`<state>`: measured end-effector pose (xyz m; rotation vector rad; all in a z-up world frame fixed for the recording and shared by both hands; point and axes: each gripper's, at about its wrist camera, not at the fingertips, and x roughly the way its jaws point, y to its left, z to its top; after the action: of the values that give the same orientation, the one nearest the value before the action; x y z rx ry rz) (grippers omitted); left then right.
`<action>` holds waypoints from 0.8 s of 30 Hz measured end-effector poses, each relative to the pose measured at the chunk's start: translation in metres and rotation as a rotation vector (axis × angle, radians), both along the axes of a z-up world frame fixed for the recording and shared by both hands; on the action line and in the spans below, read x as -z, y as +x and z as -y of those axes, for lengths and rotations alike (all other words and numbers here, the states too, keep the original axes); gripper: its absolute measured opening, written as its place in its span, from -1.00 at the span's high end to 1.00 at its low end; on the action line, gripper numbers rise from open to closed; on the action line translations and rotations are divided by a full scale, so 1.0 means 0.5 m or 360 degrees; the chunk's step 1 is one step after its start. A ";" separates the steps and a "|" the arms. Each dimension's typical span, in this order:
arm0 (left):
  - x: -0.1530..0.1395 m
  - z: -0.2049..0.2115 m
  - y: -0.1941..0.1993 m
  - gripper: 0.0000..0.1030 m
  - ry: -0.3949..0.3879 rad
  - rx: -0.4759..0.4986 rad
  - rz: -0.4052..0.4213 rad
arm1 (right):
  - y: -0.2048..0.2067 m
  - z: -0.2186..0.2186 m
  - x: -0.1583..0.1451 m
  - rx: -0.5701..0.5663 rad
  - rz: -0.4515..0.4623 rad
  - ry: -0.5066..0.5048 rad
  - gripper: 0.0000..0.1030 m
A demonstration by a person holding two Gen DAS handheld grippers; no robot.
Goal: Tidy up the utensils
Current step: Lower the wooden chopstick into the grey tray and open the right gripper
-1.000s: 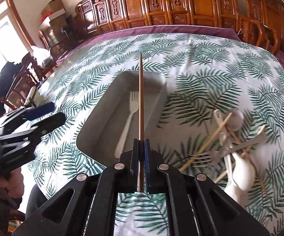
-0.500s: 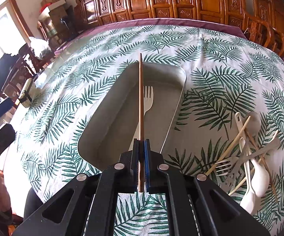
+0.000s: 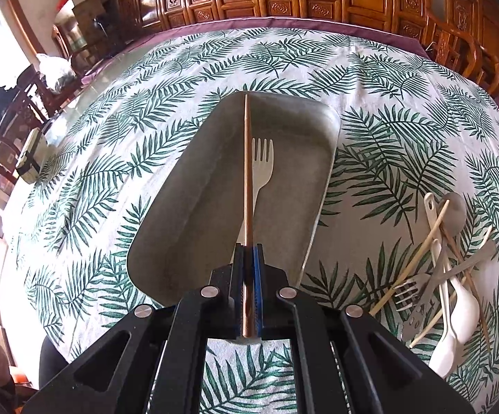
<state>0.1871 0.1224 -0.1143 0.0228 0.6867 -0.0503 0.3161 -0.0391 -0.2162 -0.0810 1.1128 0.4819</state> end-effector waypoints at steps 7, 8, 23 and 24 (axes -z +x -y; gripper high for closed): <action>0.005 0.003 -0.001 -0.72 0.0014 0.0006 -0.0004 | 0.007 -0.010 0.002 -0.0012 0.0005 0.0020 0.88; 0.006 0.004 -0.002 -0.72 0.0015 0.0008 -0.0005 | 0.006 -0.011 -0.001 -0.0021 0.0018 0.0028 0.88; 0.012 0.030 -0.008 -0.72 0.0014 0.0049 -0.0022 | -0.036 0.064 -0.073 -0.0099 0.0207 0.0151 0.87; 0.012 0.034 -0.010 -0.72 0.0015 0.0056 -0.0022 | -0.042 0.078 -0.078 -0.0095 0.0225 0.0145 0.87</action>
<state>0.1823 0.1054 -0.1201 0.0438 0.7003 -0.0810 0.2953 -0.0781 -0.1774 -0.0680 0.9506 0.5712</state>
